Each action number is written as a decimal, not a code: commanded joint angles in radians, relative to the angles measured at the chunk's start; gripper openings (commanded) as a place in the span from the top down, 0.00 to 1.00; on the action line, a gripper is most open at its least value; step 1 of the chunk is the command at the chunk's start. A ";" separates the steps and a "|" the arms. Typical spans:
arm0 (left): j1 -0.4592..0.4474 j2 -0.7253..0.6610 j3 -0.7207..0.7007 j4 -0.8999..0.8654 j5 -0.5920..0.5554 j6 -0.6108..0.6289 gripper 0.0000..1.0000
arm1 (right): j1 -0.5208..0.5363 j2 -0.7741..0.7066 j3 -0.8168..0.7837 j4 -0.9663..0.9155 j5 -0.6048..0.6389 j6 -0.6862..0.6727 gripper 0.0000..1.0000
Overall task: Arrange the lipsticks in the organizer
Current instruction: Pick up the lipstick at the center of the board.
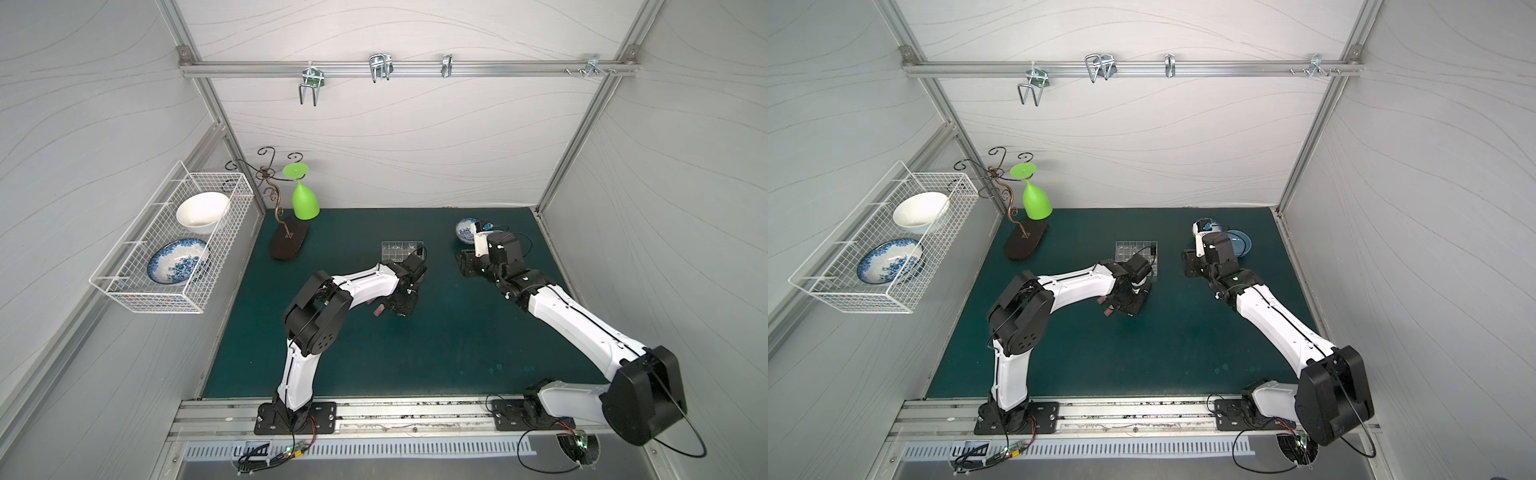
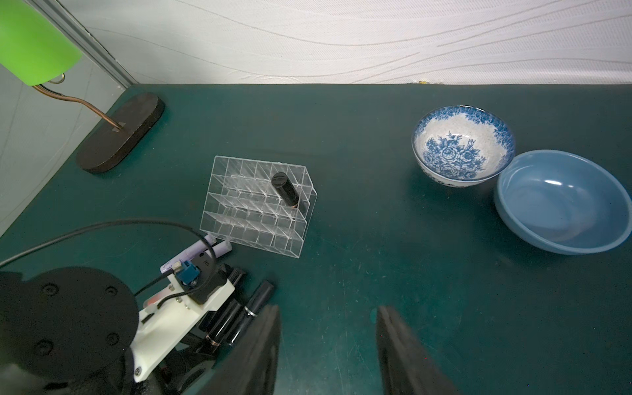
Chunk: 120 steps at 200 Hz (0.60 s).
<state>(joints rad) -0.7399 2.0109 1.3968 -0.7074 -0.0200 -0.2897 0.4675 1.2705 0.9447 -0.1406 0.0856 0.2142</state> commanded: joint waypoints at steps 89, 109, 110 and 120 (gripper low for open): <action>-0.007 -0.327 -0.200 0.215 -0.112 0.016 0.84 | -0.064 0.032 0.046 -0.156 -0.054 0.072 0.51; -0.009 -0.405 -0.251 0.282 -0.125 0.020 0.85 | -0.073 0.038 -0.017 -0.283 -0.094 0.103 0.50; -0.009 -0.408 -0.252 0.284 -0.126 0.019 0.85 | -0.072 0.037 -0.022 -0.287 -0.096 0.104 0.50; -0.010 -0.444 -0.273 0.312 -0.127 0.019 0.86 | -0.072 0.017 -0.074 -0.317 -0.117 0.124 0.47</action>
<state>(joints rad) -0.7433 1.6409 1.1564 -0.5205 -0.1158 -0.2821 0.4004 1.2964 0.9527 -0.2729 0.0364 0.2741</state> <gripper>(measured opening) 0.246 0.504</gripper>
